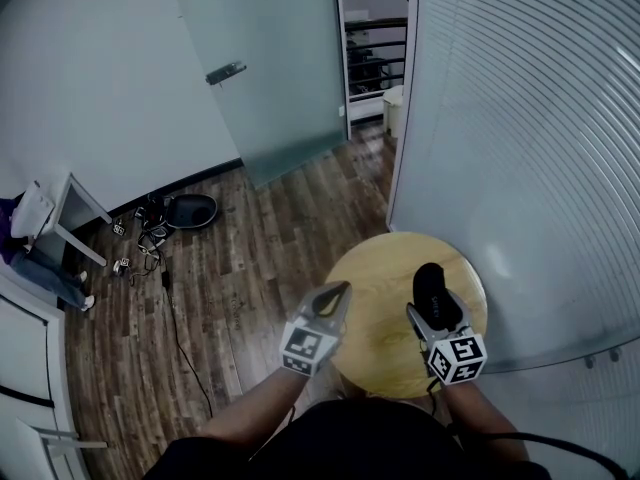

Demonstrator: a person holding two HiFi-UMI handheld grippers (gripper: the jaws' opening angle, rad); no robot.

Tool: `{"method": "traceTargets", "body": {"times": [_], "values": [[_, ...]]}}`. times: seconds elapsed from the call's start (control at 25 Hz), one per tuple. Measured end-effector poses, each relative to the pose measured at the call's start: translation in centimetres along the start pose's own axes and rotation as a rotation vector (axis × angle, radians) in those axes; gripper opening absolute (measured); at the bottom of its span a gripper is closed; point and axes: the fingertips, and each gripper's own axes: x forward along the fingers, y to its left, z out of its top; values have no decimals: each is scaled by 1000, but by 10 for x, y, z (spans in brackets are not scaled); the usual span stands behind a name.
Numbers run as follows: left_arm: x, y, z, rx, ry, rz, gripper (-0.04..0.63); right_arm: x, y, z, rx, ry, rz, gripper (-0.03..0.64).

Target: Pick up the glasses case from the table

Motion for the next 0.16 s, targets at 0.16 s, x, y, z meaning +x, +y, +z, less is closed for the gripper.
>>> {"method": "traceTargets", "body": {"times": [0.16], "values": [[2, 8, 1, -1, 1, 20, 3, 5, -2, 3, 3, -2, 7, 365]]}}
